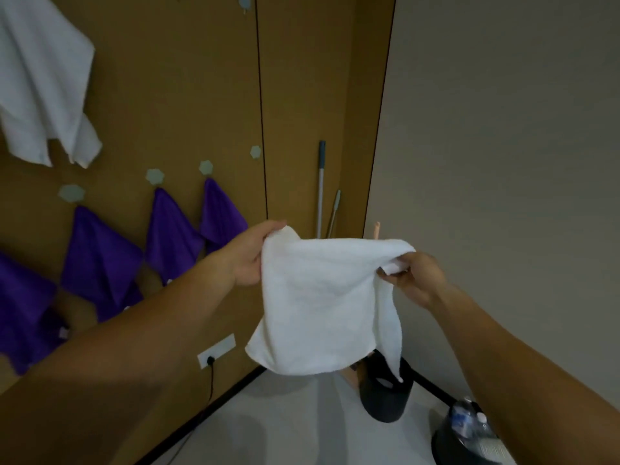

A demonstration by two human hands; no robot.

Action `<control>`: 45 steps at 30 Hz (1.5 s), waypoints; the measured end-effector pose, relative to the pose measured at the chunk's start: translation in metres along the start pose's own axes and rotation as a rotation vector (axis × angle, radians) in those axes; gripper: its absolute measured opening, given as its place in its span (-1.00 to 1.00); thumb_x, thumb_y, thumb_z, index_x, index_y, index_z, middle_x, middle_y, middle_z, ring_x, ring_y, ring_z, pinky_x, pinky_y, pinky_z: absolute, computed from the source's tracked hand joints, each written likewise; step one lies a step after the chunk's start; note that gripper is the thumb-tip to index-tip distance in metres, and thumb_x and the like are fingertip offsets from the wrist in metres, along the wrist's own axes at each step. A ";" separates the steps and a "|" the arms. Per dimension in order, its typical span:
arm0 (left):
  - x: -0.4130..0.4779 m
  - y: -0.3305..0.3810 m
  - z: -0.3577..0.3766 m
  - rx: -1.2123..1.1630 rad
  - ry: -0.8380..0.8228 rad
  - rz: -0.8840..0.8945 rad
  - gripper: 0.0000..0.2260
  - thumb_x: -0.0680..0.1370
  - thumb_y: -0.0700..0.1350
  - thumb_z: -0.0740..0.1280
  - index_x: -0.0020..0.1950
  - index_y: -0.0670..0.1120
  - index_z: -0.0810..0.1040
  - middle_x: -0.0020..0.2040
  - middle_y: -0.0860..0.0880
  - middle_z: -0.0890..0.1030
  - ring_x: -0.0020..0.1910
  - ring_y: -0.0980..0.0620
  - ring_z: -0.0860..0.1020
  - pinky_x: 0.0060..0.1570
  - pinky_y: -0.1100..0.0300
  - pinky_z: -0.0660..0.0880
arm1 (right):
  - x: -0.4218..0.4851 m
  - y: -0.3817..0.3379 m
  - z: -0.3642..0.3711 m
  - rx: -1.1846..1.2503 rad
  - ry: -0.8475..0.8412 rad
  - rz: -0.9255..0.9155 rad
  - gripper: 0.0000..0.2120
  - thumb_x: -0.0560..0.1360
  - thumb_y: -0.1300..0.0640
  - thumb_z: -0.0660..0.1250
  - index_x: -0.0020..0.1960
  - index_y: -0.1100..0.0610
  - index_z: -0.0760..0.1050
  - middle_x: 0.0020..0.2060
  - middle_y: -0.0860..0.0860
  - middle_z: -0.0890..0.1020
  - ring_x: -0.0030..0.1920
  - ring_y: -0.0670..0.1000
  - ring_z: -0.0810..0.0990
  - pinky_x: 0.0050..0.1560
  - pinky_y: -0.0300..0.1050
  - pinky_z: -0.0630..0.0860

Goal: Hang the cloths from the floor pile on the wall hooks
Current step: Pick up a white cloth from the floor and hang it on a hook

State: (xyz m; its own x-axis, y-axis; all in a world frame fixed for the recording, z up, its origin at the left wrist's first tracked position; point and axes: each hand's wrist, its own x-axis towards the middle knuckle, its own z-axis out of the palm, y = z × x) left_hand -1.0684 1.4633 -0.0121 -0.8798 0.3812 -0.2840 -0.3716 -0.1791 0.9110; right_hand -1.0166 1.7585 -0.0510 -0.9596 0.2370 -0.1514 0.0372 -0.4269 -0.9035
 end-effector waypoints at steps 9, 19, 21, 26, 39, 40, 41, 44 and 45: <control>-0.018 0.001 -0.016 -0.096 0.146 -0.010 -0.65 0.27 -0.20 0.19 0.02 -0.23 0.53 -0.08 -0.18 0.64 -0.17 -0.14 0.64 -0.19 0.06 0.60 | -0.006 -0.008 -0.001 0.629 -0.112 -0.042 -0.88 0.40 0.32 0.17 -0.20 0.23 0.48 -0.04 0.14 0.61 0.09 0.17 0.64 0.10 0.08 0.57; -0.023 -0.009 -0.017 0.010 0.303 0.067 -0.83 0.44 -0.26 0.27 0.01 -0.26 0.51 -0.02 -0.21 0.52 -0.12 -0.16 0.53 -0.04 0.00 0.50 | -0.002 0.027 0.007 -0.122 0.200 0.323 -0.70 0.66 0.27 0.04 0.32 0.35 0.38 0.16 0.22 0.55 0.02 0.18 0.57 -0.12 -0.14 0.62; -0.024 -0.006 -0.021 -0.012 0.359 0.136 -0.76 0.42 -0.30 0.27 0.07 -0.27 0.54 0.03 -0.24 0.55 -0.06 -0.18 0.55 0.02 -0.02 0.52 | -0.012 0.041 -0.004 -0.288 0.077 0.385 -0.74 0.61 0.34 0.11 0.24 0.38 0.43 0.01 0.23 0.59 -0.14 0.17 0.56 -0.31 0.01 0.62; -0.027 0.000 -0.035 0.026 0.523 0.274 -0.75 0.40 -0.36 0.29 0.06 -0.22 0.54 0.15 -0.26 0.56 0.12 -0.24 0.54 0.20 -0.14 0.48 | -0.018 0.057 -0.010 -0.598 -0.129 0.469 -0.76 0.52 0.21 0.32 0.12 0.33 0.58 -0.07 0.22 0.69 -0.10 0.21 0.65 -0.03 0.10 0.57; -0.050 -0.005 -0.102 0.427 0.655 0.414 -0.77 0.55 -0.27 0.22 0.14 -0.09 0.57 0.22 -0.18 0.55 0.07 -0.09 0.53 0.03 0.05 0.49 | -0.018 0.062 0.040 -0.781 -0.085 0.297 -0.88 0.51 0.30 0.31 0.00 0.31 0.57 0.00 0.25 0.64 -0.09 0.18 0.63 0.03 0.14 0.61; -0.052 -0.005 -0.108 0.409 0.665 0.403 -0.78 0.55 -0.27 0.23 0.13 -0.11 0.58 0.20 -0.19 0.56 0.03 -0.07 0.52 -0.04 0.08 0.48 | -0.018 0.057 0.043 -0.687 -0.047 0.246 -0.87 0.51 0.33 0.30 0.04 0.31 0.54 -0.08 0.20 0.63 -0.13 0.16 0.62 -0.07 0.11 0.62; -0.054 -0.005 -0.114 0.373 0.673 0.391 -0.79 0.56 -0.28 0.23 0.12 -0.13 0.58 0.19 -0.20 0.57 0.01 -0.07 0.52 -0.10 0.10 0.49 | -0.019 0.051 0.044 -0.571 -0.026 0.212 -0.88 0.51 0.35 0.31 0.05 0.28 0.50 -0.14 0.14 0.62 -0.16 0.13 0.62 -0.18 0.06 0.61; -0.057 -0.005 -0.125 0.259 0.667 0.353 -0.78 0.56 -0.30 0.23 0.13 -0.19 0.59 0.18 -0.21 0.58 0.02 -0.08 0.53 -0.20 0.14 0.52 | -0.020 0.030 0.046 -0.230 -0.020 0.162 -0.95 0.53 0.32 0.30 -0.02 0.29 0.46 -0.23 0.12 0.66 -0.28 0.10 0.67 -0.38 -0.05 0.59; -0.056 -0.004 -0.126 0.235 0.661 0.350 -0.78 0.56 -0.30 0.23 0.14 -0.19 0.59 0.18 -0.21 0.58 0.03 -0.08 0.53 -0.18 0.14 0.53 | -0.021 0.023 0.048 -0.151 -0.035 0.134 -0.95 0.54 0.31 0.29 0.00 0.27 0.46 -0.21 0.12 0.65 -0.28 0.09 0.67 -0.38 -0.07 0.60</control>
State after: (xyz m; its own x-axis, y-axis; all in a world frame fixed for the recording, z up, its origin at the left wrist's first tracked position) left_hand -1.0547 1.3285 -0.0379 -0.9554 -0.2946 -0.0202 -0.0321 0.0356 0.9988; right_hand -1.0093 1.7018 -0.0497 -0.9524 0.1549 -0.2627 0.2040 -0.3164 -0.9264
